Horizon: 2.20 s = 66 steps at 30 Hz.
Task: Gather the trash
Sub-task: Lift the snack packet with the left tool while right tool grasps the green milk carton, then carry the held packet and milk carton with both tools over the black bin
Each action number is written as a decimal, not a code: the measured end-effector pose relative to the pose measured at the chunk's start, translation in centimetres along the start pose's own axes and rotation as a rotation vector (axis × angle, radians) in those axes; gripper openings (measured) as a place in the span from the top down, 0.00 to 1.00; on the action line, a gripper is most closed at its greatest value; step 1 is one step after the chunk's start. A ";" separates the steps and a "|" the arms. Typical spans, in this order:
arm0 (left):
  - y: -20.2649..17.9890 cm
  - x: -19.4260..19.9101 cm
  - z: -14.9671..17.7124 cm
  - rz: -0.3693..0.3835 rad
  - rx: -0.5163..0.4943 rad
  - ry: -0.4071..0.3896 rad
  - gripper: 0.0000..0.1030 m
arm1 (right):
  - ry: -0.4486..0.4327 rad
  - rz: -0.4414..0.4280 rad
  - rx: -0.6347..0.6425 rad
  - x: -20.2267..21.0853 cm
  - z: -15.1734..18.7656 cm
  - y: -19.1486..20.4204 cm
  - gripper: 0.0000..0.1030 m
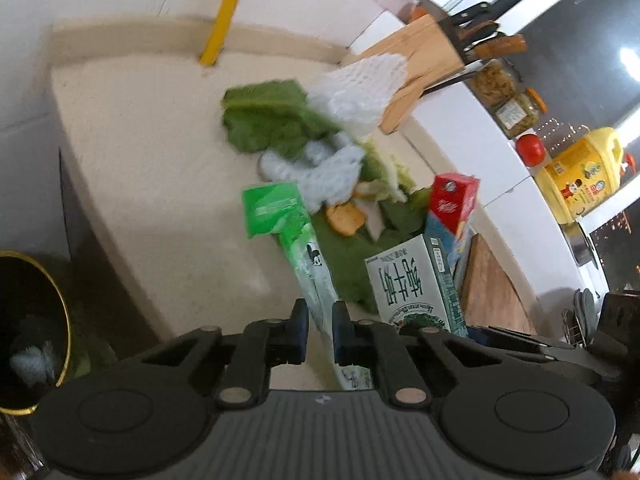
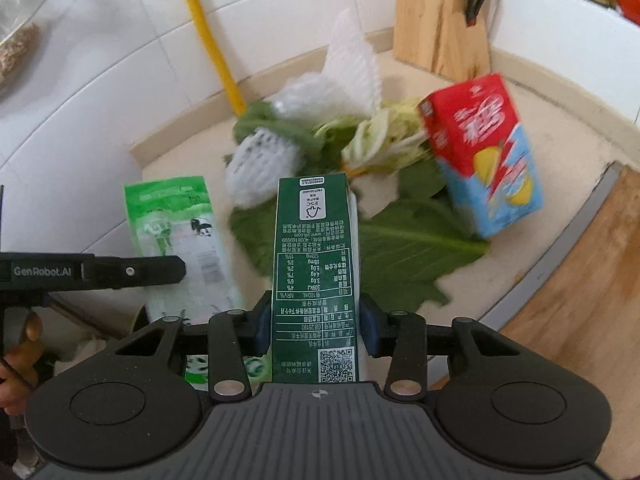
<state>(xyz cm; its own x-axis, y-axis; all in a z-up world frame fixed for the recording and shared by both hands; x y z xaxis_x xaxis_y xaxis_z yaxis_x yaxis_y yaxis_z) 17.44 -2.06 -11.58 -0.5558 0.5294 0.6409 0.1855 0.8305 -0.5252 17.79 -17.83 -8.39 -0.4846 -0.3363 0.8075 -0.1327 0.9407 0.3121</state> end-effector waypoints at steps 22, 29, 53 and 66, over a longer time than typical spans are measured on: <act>-1.4 -1.7 0.5 -0.063 -0.102 -0.022 0.96 | 0.060 0.050 0.072 -3.0 1.0 1.3 0.51; -2.6 1.0 -0.7 -0.079 -0.163 -0.080 1.00 | 0.010 0.028 0.058 -1.2 0.3 2.1 0.51; -1.3 9.0 -2.1 -0.120 -0.220 -0.235 1.00 | -0.101 -0.023 0.128 1.8 -0.4 9.4 0.51; 4.7 15.3 -0.8 -0.281 -0.126 -0.317 1.00 | -0.040 -0.152 0.268 -1.4 0.6 17.8 0.51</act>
<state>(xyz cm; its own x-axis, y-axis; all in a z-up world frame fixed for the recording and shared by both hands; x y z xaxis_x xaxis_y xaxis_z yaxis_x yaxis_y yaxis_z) 10.44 10.08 -3.77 -0.8165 0.2168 0.5352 0.0780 0.9598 -0.2697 15.62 -0.55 -4.24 -0.4750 -0.4772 0.7394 -0.4269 0.8597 0.2806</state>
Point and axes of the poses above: each gripper's, at about its wrist camera, not at the fingertips, and x roughly against the way its jaws point, y to its left, z to its underside, the point moved 10 cm from there along -x, roughly the way its jaws point, and after that the axes turned 11 degrees about -x, right-handed, at the moved point
